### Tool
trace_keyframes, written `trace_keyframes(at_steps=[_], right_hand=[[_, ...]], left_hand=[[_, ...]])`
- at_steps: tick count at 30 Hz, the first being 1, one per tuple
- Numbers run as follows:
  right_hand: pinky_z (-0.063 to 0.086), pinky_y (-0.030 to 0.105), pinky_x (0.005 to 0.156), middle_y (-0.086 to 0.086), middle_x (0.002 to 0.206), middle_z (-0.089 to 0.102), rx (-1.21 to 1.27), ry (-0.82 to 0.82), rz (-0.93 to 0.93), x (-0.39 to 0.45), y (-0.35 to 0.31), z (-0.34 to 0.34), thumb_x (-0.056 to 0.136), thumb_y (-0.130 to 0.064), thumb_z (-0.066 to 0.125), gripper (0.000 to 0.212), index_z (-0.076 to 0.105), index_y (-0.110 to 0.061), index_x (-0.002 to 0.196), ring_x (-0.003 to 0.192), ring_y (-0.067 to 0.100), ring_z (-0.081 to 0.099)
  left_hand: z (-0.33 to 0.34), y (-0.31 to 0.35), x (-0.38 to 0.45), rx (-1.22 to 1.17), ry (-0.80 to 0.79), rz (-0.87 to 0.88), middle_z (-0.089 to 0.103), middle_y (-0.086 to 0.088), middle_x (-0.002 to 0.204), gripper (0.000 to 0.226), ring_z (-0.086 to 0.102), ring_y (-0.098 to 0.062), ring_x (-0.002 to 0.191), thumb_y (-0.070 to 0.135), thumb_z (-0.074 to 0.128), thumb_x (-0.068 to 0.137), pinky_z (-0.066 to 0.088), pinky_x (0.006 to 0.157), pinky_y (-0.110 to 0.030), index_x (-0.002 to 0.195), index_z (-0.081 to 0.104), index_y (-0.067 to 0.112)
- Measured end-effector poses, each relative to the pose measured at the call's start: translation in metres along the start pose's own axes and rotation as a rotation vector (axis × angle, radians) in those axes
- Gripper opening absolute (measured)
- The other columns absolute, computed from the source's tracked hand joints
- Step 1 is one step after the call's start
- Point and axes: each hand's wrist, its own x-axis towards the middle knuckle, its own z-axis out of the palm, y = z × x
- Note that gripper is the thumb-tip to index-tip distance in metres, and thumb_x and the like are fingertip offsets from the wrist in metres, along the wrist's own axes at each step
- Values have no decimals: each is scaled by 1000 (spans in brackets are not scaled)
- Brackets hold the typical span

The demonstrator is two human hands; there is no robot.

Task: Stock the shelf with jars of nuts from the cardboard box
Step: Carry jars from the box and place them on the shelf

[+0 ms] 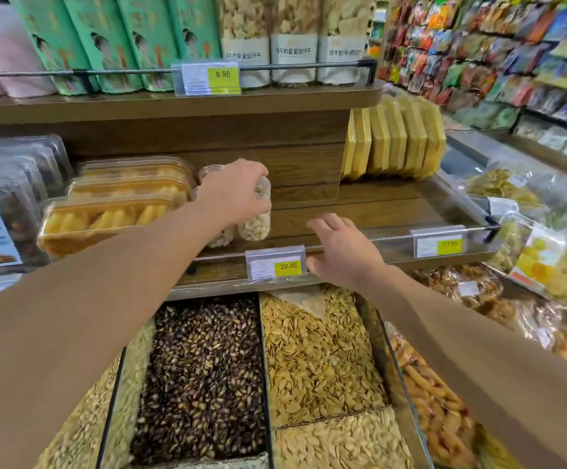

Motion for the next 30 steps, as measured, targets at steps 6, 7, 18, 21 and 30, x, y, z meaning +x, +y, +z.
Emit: trace_keyframes(at_steps=[6, 7, 18, 21, 30], right_hand=[[38, 38, 107, 0, 143, 40, -18, -16, -27, 25, 3, 12, 87, -38, 60, 70, 32, -20, 149, 135, 25, 34], [37, 37, 107, 0, 143, 39, -21, -24, -28, 29, 4, 14, 88, -39, 59, 70, 31, -20, 149, 135, 25, 33], [37, 40, 107, 5, 147, 36, -21, -77, -39, 44, -3, 25, 90, -38, 54, 68, 29, -17, 149, 136, 28, 32], [37, 40, 108, 4, 146, 38, -14, -57, -44, 40, -6, 18, 90, -39, 54, 68, 31, -17, 149, 136, 27, 32], [33, 41, 112, 4, 147, 37, -20, 7, 29, -44, -40, -7, 89, -44, 61, 70, 33, -18, 148, 137, 27, 32]], left_hand=[[31, -15, 24, 146, -95, -37, 57, 0, 134, 56, 52, -26, 122, 52, 57, 81, 25, 109, -59, 134, 50, 33], [34, -17, 24, 164, -79, -23, 57, 1, 134, 56, 52, -26, 122, 52, 58, 81, 22, 109, -60, 133, 51, 33], [48, -39, 19, 178, 68, -18, 63, 6, 122, 43, 56, -22, 115, 46, 64, 78, 15, 113, -59, 120, 59, 39], [43, -33, 16, 163, 55, -33, 64, 5, 121, 42, 56, -22, 114, 47, 63, 79, 19, 113, -58, 119, 60, 36], [15, 7, -106, -61, 94, 122, 53, -3, 141, 55, 46, -25, 130, 39, 56, 88, 35, 110, -44, 140, 48, 22]])
